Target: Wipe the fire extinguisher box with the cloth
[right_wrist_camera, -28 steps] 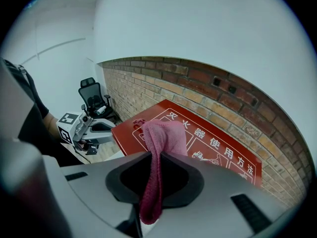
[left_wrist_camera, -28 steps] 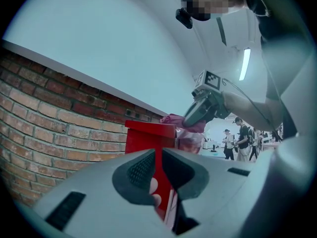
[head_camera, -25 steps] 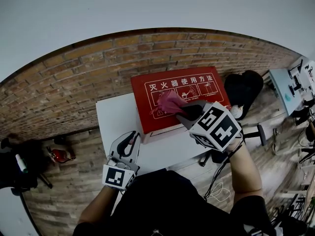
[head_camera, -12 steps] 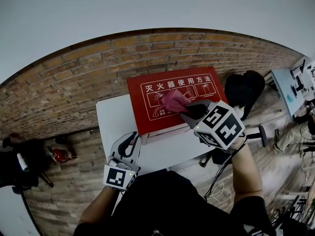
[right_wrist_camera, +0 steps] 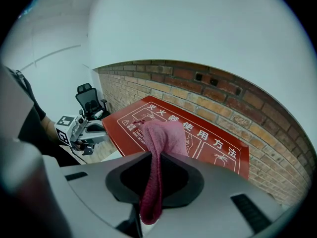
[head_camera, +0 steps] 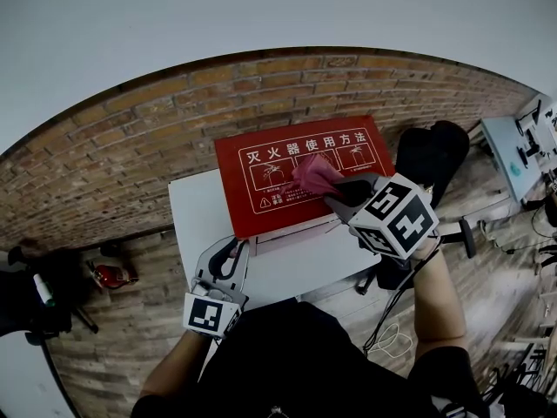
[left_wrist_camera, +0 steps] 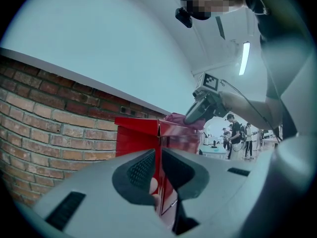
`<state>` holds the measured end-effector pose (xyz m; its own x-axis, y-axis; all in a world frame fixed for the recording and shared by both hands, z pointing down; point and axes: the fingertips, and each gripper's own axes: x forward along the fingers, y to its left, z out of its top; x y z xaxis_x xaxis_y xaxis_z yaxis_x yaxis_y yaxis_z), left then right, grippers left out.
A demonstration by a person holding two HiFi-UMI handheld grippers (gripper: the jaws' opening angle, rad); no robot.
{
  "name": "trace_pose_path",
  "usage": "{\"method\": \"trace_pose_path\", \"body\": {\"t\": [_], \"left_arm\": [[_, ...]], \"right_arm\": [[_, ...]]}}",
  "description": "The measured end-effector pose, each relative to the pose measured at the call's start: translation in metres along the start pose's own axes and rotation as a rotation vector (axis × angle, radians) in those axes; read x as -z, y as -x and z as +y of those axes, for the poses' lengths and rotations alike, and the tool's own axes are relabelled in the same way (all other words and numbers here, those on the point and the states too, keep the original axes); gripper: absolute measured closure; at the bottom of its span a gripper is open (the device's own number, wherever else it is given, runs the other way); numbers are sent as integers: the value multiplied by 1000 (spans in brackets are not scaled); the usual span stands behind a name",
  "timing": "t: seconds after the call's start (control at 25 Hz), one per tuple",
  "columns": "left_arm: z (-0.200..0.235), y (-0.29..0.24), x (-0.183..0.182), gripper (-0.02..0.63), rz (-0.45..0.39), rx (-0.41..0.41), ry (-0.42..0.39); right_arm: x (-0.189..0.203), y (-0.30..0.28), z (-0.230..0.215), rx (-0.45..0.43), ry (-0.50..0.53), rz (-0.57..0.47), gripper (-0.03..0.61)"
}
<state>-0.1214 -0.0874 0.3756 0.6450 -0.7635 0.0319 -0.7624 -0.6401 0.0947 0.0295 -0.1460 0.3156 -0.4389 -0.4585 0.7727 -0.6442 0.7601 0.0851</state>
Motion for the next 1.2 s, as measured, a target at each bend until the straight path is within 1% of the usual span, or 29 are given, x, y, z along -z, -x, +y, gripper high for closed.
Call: {"method": "trace_pose_path", "body": {"t": [0.2, 0.4, 0.52, 0.76, 1.2], "left_arm": [[-6, -3, 1, 548, 12, -2, -5], [-6, -3, 0, 548, 5, -26, -7], [-6, -3, 1, 548, 15, -43, -7], [-6, -5, -1, 548, 0, -70, -5], [-6, -4, 0, 548, -4, -102, -3]], "right_arm": [[8, 6, -10, 0, -14, -7, 517], [16, 11, -21, 11, -26, -13, 517], [21, 15, -30, 25, -33, -14, 517], [33, 22, -47, 41, -53, -23, 517], [46, 32, -64, 47, -62, -34, 517]]}}
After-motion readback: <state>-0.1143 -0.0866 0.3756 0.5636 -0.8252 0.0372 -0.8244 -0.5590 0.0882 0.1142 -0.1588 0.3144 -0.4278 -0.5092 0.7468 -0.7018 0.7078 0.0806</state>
